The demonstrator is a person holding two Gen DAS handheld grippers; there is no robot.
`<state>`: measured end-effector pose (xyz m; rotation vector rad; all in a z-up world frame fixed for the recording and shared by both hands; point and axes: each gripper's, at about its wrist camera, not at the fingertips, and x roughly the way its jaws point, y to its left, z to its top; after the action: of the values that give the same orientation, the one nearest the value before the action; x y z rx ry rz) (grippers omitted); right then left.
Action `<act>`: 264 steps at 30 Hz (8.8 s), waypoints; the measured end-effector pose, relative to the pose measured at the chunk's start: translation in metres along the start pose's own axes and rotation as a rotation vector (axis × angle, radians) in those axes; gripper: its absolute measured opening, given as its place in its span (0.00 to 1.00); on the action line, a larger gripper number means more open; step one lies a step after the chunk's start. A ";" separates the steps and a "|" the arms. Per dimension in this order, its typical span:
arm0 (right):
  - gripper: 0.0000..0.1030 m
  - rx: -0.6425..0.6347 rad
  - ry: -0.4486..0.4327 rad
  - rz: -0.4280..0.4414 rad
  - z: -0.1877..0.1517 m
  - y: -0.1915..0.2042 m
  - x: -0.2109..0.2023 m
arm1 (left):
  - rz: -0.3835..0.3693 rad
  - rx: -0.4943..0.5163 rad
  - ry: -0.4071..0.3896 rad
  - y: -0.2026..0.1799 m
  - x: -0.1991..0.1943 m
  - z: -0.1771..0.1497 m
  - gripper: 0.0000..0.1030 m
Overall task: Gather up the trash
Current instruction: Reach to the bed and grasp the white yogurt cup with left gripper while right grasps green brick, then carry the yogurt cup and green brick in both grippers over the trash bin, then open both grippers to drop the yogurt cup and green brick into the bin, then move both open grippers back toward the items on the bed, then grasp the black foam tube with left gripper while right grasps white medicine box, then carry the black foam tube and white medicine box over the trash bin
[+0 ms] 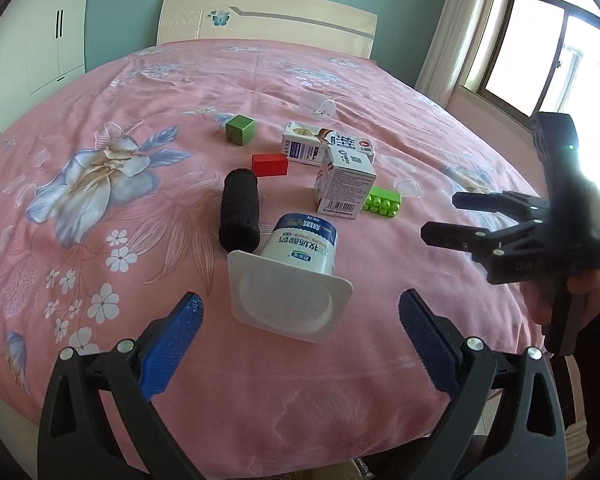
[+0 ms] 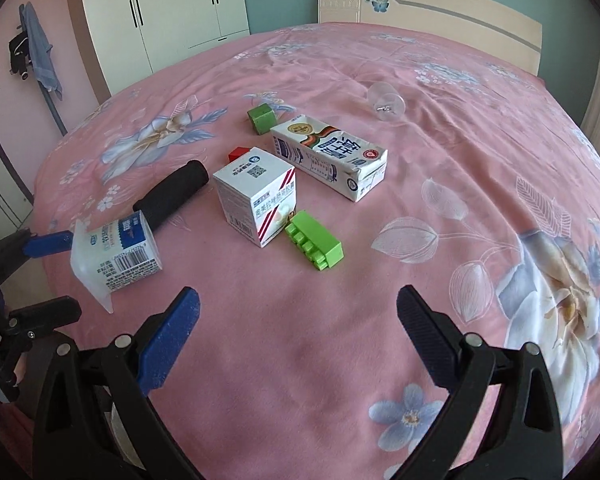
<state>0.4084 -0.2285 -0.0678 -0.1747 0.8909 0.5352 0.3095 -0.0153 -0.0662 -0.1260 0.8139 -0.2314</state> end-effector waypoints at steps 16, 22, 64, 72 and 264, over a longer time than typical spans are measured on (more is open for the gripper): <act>0.55 -0.223 0.098 0.113 0.035 -0.002 0.082 | -0.042 0.019 0.010 0.003 0.054 0.009 0.65; 0.24 -0.222 0.087 0.085 0.027 0.005 0.074 | 0.006 0.056 0.013 -0.001 0.052 0.008 0.61; 0.21 -0.269 -0.376 -0.269 0.014 0.186 -0.305 | 0.229 0.209 -0.339 -0.018 -0.270 0.056 0.61; 0.21 -0.296 -0.378 -0.216 -0.030 0.210 -0.318 | 0.238 0.270 -0.237 -0.005 -0.272 0.005 0.61; 0.42 0.515 0.181 -0.244 0.090 0.030 -0.009 | 0.227 -0.071 0.256 0.061 0.041 0.091 0.32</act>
<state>0.4505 -0.1743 -0.0023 0.1389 1.1377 0.0528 0.4123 0.0359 -0.0453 -0.0703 1.0835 -0.0034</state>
